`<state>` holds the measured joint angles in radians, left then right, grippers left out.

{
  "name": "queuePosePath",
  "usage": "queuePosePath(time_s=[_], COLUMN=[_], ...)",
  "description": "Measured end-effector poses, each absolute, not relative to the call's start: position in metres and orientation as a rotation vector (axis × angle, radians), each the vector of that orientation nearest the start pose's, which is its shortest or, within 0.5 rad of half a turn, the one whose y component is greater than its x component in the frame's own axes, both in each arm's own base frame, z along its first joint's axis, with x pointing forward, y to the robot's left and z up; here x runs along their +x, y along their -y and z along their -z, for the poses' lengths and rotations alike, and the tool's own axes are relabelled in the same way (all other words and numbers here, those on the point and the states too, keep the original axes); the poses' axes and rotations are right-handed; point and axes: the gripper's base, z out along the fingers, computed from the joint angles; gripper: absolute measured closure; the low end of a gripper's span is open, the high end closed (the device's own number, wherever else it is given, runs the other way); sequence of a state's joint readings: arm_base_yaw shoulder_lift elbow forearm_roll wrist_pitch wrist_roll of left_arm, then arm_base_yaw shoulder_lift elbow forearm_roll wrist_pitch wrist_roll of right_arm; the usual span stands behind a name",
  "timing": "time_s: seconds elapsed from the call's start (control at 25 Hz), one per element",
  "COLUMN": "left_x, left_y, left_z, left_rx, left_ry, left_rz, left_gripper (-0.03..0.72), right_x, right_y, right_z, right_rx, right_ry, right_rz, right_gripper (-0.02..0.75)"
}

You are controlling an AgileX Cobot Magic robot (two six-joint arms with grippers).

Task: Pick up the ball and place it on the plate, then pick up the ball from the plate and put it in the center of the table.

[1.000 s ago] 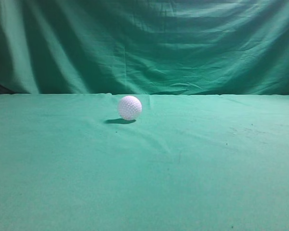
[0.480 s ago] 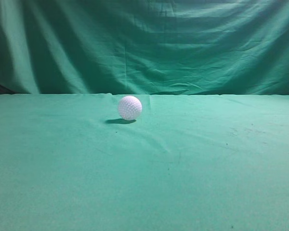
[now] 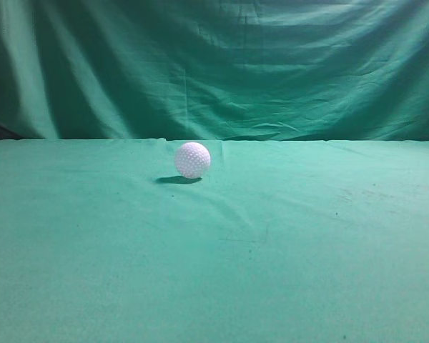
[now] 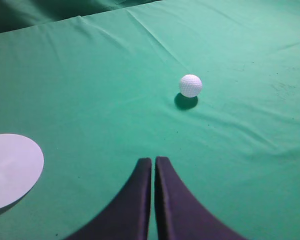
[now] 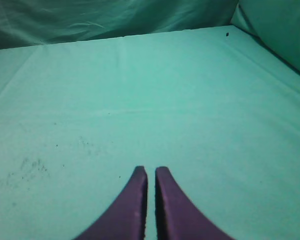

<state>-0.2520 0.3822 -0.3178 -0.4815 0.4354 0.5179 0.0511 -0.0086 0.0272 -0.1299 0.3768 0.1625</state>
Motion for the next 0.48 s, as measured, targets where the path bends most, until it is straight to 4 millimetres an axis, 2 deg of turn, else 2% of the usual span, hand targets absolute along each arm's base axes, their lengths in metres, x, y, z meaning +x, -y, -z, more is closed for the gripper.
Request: queuePosePath(time_s=[0.48], left_x=[0.0786], left_y=[0.0386], left_z=[-0.2596], left_rx=[0.446], left_ry=[-1.892], left_rz=[0.308], left_gripper=[0.688], right_x=[0.0527], right_y=[0.0017], right_z=[-0.1709], right_rx=[0.024], right_ry=[-1.876], right_rz=[-0.019], right_gripper=[0.691])
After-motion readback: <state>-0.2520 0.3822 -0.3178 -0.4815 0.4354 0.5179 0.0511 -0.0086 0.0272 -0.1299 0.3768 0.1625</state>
